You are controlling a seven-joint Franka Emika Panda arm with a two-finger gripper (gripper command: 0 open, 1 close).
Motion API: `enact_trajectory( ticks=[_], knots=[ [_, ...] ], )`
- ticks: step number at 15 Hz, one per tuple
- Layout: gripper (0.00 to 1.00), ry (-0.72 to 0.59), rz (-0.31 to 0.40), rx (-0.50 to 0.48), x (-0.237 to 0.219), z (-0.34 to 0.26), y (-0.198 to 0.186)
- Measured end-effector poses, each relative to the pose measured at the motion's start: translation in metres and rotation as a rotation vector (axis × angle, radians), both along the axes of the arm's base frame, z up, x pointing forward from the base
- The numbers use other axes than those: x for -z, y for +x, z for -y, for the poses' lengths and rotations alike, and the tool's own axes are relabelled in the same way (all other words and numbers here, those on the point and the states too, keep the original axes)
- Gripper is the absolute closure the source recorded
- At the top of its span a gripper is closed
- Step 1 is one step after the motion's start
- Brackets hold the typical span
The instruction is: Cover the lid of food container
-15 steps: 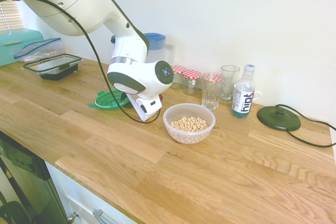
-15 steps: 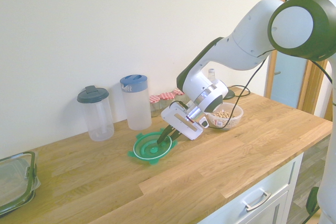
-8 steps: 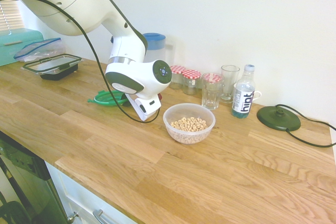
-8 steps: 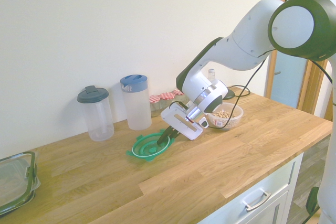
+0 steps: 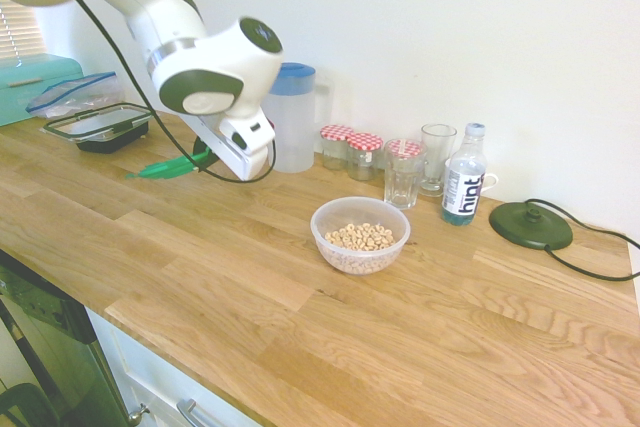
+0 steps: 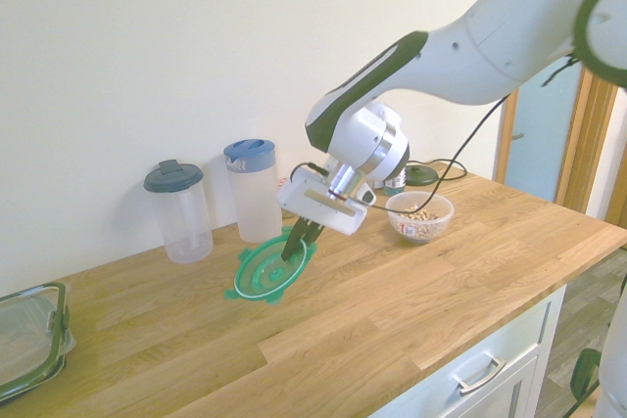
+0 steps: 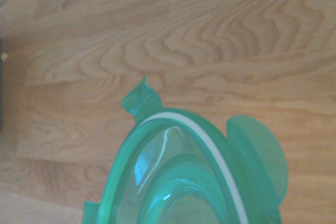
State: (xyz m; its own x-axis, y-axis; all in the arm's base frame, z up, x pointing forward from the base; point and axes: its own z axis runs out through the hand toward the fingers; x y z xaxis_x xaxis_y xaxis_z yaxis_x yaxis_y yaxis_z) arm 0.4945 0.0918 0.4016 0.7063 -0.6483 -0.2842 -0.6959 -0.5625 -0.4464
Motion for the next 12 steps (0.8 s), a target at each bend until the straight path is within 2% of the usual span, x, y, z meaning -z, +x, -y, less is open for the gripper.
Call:
enact_trajectory(
  ticks=[3, 6, 9, 12],
  knots=[
    [1.0, -0.233, -0.043, -0.008, -0.069, 0.0, -0.034],
    [1.0, -0.467, -0.032, 0.006, -0.147, 0.002, -0.057],
    [1.0, -0.685, -0.018, 0.012, -0.161, -0.009, -0.057],
    [1.0, -0.909, 0.017, 0.01, -0.176, 0.005, -0.043]
  ],
)
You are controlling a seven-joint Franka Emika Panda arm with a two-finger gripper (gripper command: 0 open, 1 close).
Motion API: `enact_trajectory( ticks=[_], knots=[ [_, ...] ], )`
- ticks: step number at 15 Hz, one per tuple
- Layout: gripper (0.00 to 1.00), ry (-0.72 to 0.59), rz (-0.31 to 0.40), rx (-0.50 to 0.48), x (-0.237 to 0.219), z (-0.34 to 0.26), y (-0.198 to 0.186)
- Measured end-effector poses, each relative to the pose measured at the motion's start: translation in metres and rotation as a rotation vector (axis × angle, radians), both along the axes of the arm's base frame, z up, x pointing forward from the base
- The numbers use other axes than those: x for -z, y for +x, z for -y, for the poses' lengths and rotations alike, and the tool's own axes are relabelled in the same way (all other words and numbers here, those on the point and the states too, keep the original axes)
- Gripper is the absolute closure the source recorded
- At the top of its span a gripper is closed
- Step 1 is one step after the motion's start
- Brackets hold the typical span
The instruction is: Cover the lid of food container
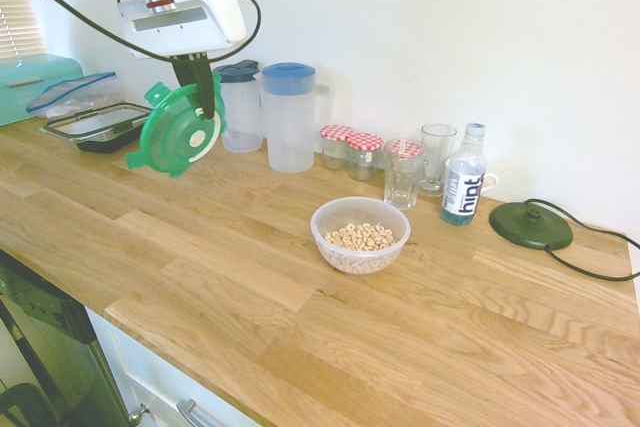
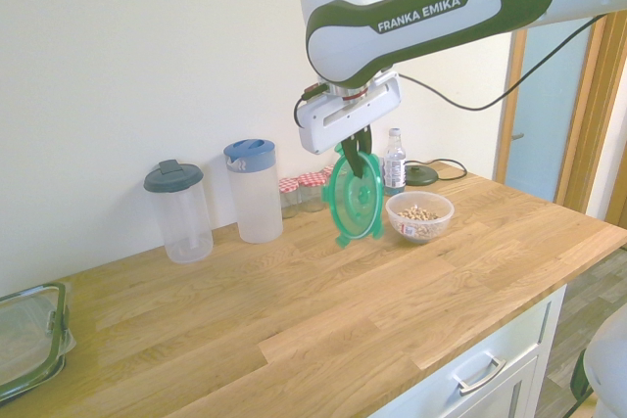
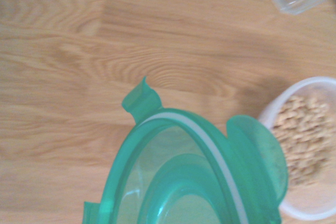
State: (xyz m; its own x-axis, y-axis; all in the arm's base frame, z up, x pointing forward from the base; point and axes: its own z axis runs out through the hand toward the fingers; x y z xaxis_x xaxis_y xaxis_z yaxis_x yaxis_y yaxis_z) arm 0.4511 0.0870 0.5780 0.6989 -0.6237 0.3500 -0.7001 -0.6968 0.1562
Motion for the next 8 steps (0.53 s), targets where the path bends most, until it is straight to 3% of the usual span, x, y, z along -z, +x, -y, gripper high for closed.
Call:
enact_trajectory(
  ticks=[5, 8],
  knots=[
    [1.0, -0.346, 0.023, -0.062, -0.007, 0.003, 0.013],
    [1.0, -0.556, 0.025, -0.082, 0.014, 0.013, 0.013]
  ],
)
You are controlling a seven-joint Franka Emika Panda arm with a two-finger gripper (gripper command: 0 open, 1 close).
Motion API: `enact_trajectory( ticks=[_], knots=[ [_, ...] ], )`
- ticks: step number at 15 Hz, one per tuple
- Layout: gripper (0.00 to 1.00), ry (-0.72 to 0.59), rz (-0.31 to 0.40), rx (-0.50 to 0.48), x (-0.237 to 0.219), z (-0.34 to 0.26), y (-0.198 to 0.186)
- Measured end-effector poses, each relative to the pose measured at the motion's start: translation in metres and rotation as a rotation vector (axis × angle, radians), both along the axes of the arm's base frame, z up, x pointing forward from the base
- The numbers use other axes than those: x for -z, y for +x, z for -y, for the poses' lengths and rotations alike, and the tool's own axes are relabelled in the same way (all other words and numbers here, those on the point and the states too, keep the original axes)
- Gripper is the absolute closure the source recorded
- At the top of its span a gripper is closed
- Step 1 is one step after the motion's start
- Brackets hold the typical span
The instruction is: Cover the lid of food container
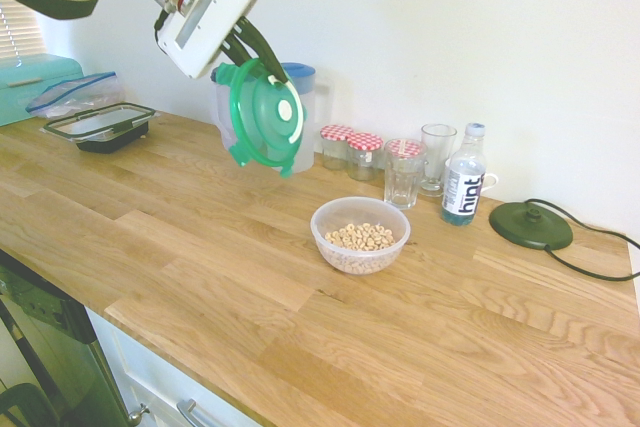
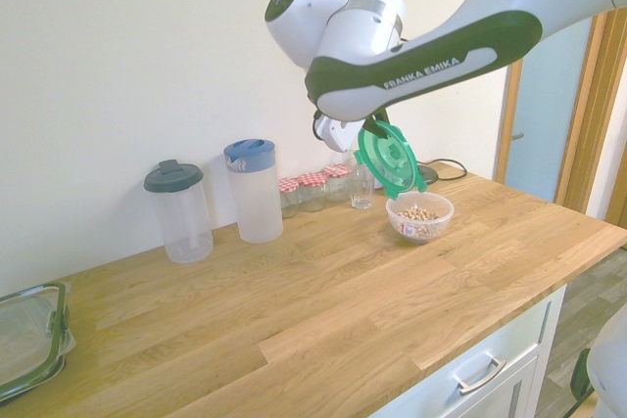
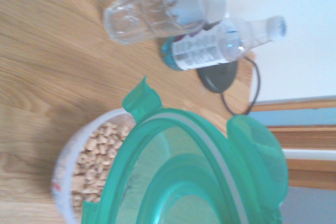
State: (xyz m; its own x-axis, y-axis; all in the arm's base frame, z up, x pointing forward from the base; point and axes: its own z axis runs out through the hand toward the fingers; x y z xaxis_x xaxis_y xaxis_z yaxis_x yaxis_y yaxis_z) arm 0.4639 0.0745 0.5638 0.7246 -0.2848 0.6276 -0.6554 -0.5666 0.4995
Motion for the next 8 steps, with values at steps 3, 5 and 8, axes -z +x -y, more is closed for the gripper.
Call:
enact_trajectory(
  ticks=[3, 5, 8],
  knots=[
    [1.0, -0.201, 0.015, 0.035, 0.029, 0.018, -0.006],
    [1.0, -0.326, 0.029, 0.077, 0.032, 0.022, -0.014],
    [1.0, -0.509, 0.057, 0.129, 0.058, 0.031, -0.024]
  ],
)
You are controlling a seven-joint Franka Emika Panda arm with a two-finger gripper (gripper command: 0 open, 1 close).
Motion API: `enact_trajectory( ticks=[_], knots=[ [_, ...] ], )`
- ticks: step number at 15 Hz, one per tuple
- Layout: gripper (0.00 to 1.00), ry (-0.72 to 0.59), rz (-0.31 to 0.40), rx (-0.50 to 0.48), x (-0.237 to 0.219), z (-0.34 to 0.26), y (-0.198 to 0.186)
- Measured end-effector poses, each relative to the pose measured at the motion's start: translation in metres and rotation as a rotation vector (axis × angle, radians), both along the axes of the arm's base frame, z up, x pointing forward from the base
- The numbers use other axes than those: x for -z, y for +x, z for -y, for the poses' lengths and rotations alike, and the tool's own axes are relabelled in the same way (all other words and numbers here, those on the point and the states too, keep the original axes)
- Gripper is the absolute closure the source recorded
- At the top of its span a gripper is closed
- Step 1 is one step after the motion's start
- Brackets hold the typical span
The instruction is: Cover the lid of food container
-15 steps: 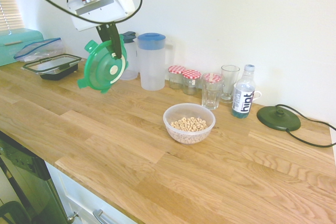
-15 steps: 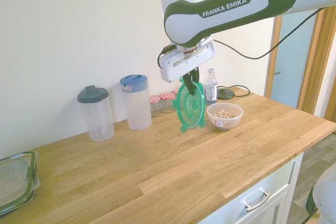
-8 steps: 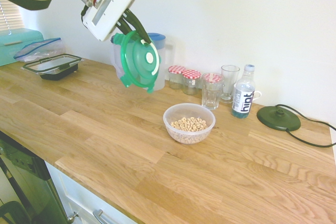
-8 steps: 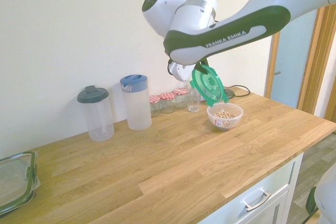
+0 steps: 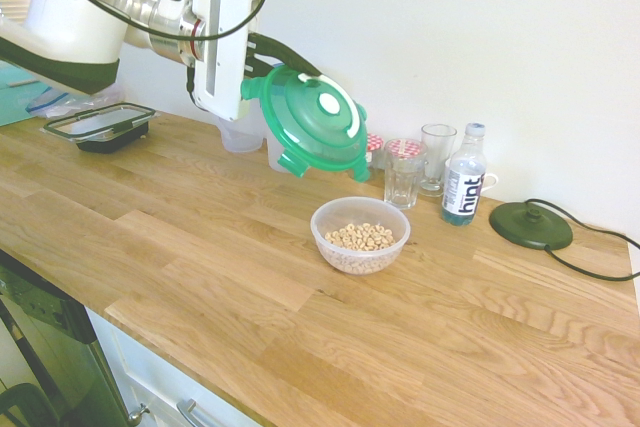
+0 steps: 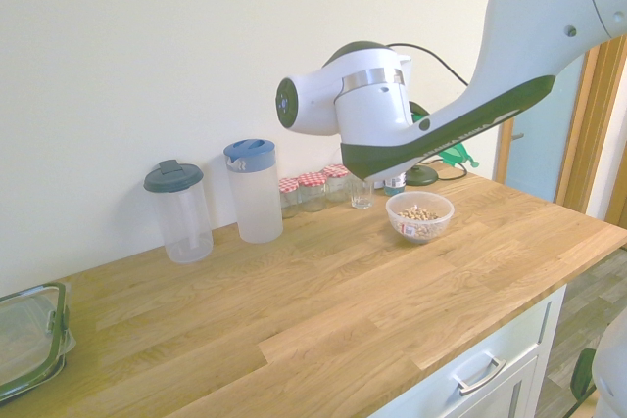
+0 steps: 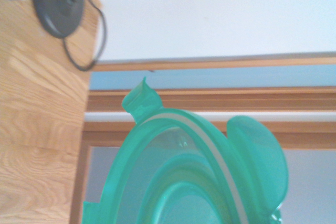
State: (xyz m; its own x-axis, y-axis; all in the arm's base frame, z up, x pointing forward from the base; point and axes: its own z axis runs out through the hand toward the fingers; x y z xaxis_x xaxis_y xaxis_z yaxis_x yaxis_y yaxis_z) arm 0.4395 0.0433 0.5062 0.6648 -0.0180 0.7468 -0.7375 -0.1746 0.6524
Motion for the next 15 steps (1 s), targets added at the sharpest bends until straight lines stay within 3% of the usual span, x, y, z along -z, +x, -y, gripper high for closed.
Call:
enact_trajectory(
  ticks=[3, 6, 15],
  knots=[
    [1.0, -0.11, 0.007, 0.04, 0.042, 0.018, 0.007],
    [1.0, -0.103, 0.001, -0.019, 0.067, 0.031, 0.029],
    [1.0, -0.115, -0.003, -0.052, 0.114, 0.037, 0.052]
  ],
)
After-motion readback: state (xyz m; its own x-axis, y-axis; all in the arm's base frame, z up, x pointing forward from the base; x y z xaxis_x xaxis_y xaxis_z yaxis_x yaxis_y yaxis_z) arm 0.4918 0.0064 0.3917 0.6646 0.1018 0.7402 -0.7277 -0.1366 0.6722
